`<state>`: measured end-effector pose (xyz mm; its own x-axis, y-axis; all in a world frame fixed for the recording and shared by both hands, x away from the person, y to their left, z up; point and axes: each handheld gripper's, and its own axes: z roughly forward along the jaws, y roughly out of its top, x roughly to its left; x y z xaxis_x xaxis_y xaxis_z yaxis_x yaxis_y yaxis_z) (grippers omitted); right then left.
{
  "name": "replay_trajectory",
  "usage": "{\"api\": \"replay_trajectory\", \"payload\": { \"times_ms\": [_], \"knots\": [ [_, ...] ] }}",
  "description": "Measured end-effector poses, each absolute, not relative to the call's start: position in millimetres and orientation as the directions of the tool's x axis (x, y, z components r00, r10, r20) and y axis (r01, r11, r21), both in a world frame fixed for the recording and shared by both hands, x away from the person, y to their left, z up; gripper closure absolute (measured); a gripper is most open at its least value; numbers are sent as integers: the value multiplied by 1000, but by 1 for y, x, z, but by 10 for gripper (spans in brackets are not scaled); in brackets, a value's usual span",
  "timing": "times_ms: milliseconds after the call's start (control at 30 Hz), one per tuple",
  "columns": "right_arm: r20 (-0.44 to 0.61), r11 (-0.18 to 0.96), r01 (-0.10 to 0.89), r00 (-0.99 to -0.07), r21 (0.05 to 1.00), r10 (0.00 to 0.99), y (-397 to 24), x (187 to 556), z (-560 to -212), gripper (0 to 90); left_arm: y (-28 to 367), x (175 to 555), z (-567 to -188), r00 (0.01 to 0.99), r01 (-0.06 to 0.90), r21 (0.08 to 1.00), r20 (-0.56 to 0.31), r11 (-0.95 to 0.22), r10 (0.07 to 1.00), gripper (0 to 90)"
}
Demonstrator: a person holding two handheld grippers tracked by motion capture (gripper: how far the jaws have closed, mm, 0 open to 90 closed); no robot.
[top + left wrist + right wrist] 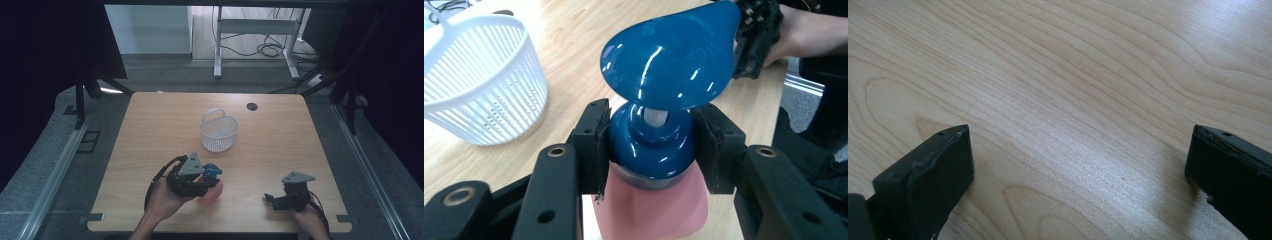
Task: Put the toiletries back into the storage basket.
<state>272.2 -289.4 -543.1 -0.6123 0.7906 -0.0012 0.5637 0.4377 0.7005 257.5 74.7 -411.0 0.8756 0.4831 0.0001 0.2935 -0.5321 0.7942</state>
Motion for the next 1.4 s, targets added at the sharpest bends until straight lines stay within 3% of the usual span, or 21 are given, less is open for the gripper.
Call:
{"api": "replay_trajectory", "payload": {
  "times_ms": [1400],
  "knots": [
    [1, 439, 568, -612, 697, 791, -290, 272, -543, 0, 62, 324, -360, 799, 330, 810, 34, -484, 601, 530]
  ]
}}
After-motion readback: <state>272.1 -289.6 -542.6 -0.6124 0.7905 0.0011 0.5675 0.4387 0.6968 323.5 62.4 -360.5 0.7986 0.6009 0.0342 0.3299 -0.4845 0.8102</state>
